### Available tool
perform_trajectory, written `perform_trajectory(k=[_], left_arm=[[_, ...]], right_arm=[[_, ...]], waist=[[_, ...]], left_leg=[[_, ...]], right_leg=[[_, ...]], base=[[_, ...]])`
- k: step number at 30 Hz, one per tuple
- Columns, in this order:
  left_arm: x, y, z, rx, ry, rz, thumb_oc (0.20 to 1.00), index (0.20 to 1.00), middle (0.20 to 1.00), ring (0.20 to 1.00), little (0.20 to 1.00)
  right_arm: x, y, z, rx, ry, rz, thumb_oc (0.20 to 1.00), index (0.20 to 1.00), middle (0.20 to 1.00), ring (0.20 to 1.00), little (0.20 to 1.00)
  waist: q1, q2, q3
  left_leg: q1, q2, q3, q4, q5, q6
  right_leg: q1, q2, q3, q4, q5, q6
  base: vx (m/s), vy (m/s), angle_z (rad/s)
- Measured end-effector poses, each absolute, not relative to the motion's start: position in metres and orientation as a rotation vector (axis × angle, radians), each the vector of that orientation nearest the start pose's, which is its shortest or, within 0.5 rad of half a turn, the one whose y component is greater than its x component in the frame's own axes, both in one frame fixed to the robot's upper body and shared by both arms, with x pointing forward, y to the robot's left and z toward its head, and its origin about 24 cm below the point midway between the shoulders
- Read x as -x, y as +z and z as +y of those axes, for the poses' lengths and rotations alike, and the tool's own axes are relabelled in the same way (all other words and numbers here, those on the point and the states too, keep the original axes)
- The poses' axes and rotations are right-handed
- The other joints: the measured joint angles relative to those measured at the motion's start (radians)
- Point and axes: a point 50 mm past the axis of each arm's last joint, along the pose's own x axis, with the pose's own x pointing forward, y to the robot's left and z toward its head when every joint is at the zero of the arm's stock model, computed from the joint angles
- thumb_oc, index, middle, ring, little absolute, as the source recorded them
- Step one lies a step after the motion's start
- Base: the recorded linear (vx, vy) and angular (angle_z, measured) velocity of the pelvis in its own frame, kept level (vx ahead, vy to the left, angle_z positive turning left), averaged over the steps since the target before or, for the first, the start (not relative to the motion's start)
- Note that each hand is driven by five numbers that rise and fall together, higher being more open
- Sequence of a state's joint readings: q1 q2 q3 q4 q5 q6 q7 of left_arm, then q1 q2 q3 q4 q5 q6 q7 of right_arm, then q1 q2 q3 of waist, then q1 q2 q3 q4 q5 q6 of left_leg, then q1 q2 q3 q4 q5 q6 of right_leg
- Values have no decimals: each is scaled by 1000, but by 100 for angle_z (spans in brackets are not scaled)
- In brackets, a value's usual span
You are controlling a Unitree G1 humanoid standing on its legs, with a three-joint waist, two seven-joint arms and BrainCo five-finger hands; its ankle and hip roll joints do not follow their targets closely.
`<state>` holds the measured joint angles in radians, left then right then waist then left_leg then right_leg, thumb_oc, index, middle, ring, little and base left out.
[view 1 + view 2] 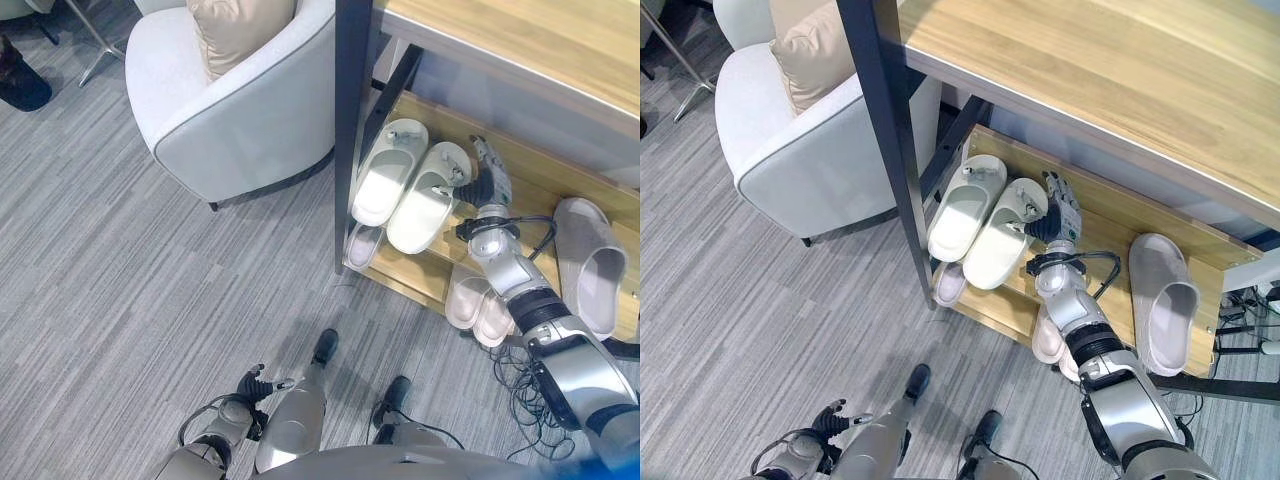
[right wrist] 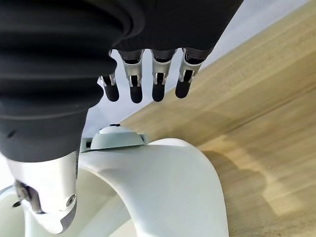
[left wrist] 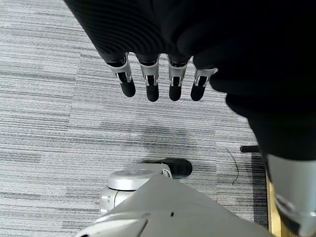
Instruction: Arrange the slippers neatly on the shoe rack.
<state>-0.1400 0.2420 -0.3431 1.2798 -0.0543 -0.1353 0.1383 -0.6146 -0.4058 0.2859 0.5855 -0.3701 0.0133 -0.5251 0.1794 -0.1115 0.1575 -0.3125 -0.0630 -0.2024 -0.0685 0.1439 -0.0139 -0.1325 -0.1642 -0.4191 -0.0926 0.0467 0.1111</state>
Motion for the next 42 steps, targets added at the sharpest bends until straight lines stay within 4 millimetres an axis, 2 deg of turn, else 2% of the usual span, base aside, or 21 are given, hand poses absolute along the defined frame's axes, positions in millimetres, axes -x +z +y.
perform_trajectory(k=[5,10,14,18,20,25,28,30,36,42], left_arm=[[-144,-147,221,-464,-11,1001,1000,1000,1000,1000,1000],[-143,-147,222,-465,12,1001,1000,1000,1000,1000,1000],[-133,-151,223,-440,41,1026,1000,1000,1000,1000,1000],[-119,-154,228,-445,51,1063,1000,1000,1000,1000,1000],[-115,-155,227,-444,50,1076,1000,1000,1000,1000,1000],[-95,-162,221,-425,42,1138,1000,1000,1000,1000,1000],[-88,-164,221,-422,42,1159,1000,1000,1000,1000,1000],[-85,-165,221,-422,42,1171,1000,1000,1000,1000,1000],[-81,-167,213,-405,32,1186,1000,1000,1000,1000,1000],[-76,-168,213,-398,36,1200,1000,1000,1000,1000,1000]], right_arm=[[-346,93,-196,883,-329,-211,1000,1000,1000,1000,1000],[-340,100,-199,843,-362,-261,1000,1000,1000,1000,1000],[-328,105,-216,792,-436,-286,1000,1000,1000,1000,1000],[-313,97,-243,830,-483,-243,1000,1000,1000,1000,1000],[-308,93,-254,854,-495,-218,1000,1000,1000,1000,1000],[-293,64,-268,851,-481,-86,1000,1000,1000,1000,1000],[-288,47,-278,858,-483,14,1000,1000,1000,1000,1000],[-288,47,-278,857,-486,14,1000,1000,1000,1000,1000],[-286,51,-290,890,-505,18,1000,1000,1000,1000,1000],[-276,27,-308,896,-535,171,1000,1000,1000,1000,1000]], waist=[[-6,0,0],[-23,1,-6],[-26,1,-13],[-64,9,-38],[-77,19,-50],[-112,68,-98],[-116,82,-107],[-134,90,-112],[-137,125,-134],[-137,132,-131]], left_leg=[[3,-2,1,-1,-4,-5],[20,-6,4,-2,0,-1],[58,-5,22,-15,-1,-1],[99,-2,35,-23,-9,-9],[105,3,46,-23,-11,-10],[130,11,61,-24,-18,-6],[155,25,84,-24,-22,-6],[156,34,86,-24,-23,-8],[163,48,95,-24,-22,-5],[162,50,102,-24,-30,-13]], right_leg=[[3,-2,0,0,1,1],[18,-8,3,0,-1,4],[41,-11,20,0,-2,5],[72,-12,36,0,-3,7],[73,-14,48,-1,-2,7],[90,-7,54,-4,-3,6],[101,5,83,-5,-4,2],[100,10,89,-5,-7,-4],[103,23,101,-5,-8,-12],[98,24,105,-5,-14,-10]], base=[[0,0,0],[6,-14,0],[16,-44,-11],[13,-57,-11],[12,-59,-15],[2,-53,-12],[-12,-62,-25],[-4,-72,-9],[2,-63,-4],[23,-40,-4]])
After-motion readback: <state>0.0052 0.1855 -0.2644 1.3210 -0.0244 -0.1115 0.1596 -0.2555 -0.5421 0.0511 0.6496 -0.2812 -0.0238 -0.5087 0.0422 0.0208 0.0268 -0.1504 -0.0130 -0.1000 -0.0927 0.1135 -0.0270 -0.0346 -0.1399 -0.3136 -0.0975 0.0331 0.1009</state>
